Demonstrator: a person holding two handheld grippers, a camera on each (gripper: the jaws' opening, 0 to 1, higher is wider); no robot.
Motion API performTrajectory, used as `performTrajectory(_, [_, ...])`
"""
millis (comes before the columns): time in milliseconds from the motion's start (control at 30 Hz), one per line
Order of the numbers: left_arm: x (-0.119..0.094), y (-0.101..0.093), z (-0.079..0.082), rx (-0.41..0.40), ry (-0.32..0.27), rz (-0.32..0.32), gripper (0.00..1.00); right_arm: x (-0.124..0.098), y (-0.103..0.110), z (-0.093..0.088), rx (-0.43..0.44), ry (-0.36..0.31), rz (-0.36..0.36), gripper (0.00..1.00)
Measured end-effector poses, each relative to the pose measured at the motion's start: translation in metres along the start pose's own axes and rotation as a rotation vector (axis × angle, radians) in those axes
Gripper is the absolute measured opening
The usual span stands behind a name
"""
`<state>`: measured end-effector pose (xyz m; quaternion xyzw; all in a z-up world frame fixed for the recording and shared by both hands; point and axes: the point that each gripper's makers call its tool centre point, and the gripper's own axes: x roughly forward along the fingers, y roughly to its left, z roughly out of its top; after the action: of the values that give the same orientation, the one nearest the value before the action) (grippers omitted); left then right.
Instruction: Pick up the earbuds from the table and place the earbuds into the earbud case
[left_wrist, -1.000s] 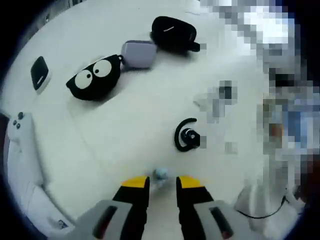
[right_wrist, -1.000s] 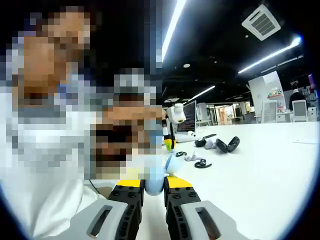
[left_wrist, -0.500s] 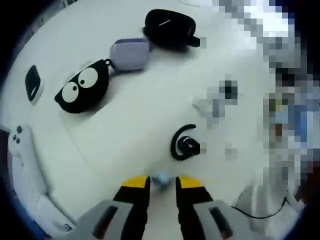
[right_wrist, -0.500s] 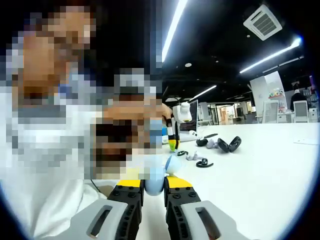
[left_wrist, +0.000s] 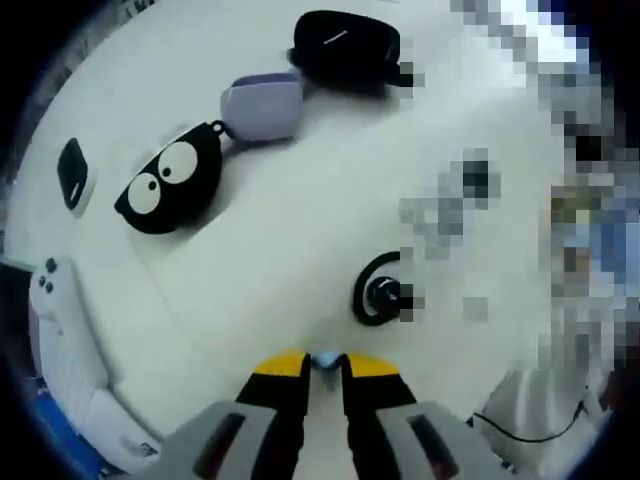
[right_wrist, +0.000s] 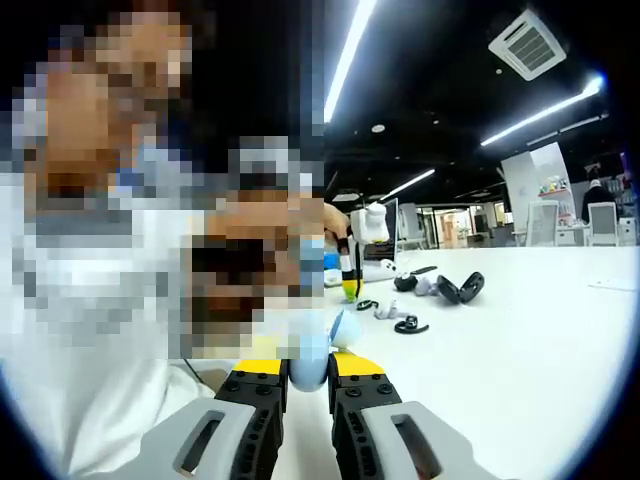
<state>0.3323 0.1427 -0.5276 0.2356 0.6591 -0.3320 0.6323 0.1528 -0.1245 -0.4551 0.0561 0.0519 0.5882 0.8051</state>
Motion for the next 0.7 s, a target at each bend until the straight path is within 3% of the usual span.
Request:
performTrajectory(233, [0.000,0.000,-0.001,0.039,0.006,0.024,0.14,-0.001,0.000,0.000,-0.002,0.001,0.001,0.15])
performTrajectory(433, [-0.010,-0.002,0.012,0.054,-0.065,0.011,0.13,-0.002,0.000,0.000,0.001,0.001,-0.001,0.15])
performTrajectory(700, [-0.047,-0.027,0.042,0.166,-0.348,0.049,0.13,-0.003,-0.005,0.004,0.005,-0.015,-0.027,0.15])
